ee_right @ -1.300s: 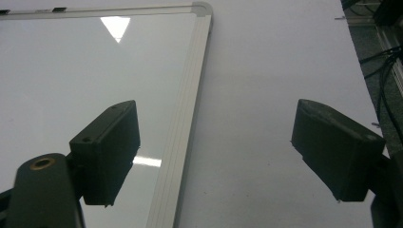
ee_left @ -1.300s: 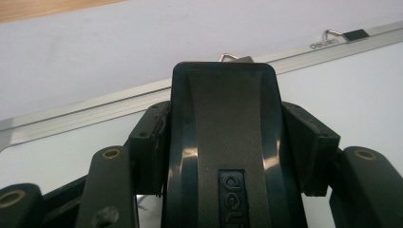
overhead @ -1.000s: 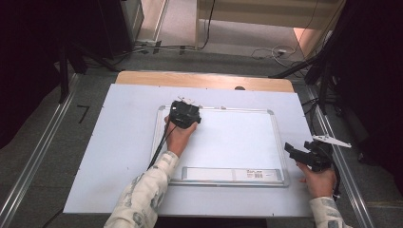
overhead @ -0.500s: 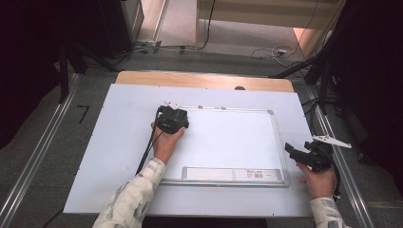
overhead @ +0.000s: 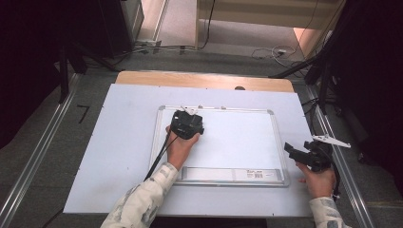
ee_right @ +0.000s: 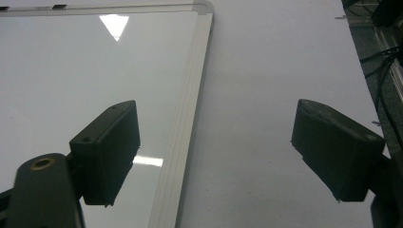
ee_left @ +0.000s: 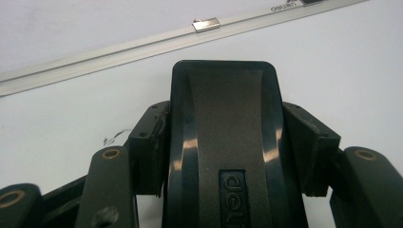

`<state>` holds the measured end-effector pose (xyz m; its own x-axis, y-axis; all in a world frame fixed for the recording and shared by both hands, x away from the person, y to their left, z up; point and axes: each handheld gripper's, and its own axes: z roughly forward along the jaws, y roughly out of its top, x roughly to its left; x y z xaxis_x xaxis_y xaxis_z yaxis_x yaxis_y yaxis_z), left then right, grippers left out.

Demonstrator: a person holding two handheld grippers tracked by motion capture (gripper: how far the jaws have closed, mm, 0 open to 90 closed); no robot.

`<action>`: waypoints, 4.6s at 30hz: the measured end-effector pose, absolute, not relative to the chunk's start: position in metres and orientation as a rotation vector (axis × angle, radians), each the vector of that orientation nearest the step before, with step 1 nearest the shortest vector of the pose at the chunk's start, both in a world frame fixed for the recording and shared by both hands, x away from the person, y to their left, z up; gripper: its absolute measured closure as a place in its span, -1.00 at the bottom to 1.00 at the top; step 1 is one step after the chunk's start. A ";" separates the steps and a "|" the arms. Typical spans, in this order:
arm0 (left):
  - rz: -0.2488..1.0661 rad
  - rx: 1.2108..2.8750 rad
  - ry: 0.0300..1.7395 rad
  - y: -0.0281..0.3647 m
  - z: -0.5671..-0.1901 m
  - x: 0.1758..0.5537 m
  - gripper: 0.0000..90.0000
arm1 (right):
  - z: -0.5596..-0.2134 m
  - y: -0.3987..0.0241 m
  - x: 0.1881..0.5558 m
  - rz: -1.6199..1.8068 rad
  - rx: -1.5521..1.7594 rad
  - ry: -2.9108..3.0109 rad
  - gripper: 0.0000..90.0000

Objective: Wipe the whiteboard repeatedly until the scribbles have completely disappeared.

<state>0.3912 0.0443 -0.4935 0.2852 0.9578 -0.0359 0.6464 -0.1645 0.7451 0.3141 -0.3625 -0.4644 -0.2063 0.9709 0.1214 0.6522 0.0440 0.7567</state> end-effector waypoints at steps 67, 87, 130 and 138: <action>0.670 1.791 1.614 0.113 -0.494 0.396 -0.10 | -0.465 -0.360 0.315 0.991 1.628 1.906 -0.67; 0.602 1.909 1.452 0.046 -0.494 0.365 -0.10 | -0.465 -0.354 0.318 0.990 1.614 1.918 -0.67; 0.625 1.925 1.454 0.064 -0.495 0.346 -0.10 | -0.464 -0.354 0.317 0.989 1.614 1.918 -0.67; 0.605 1.970 1.375 0.028 -0.495 0.343 -0.10 | -0.464 -0.354 0.318 0.994 1.612 1.921 -0.67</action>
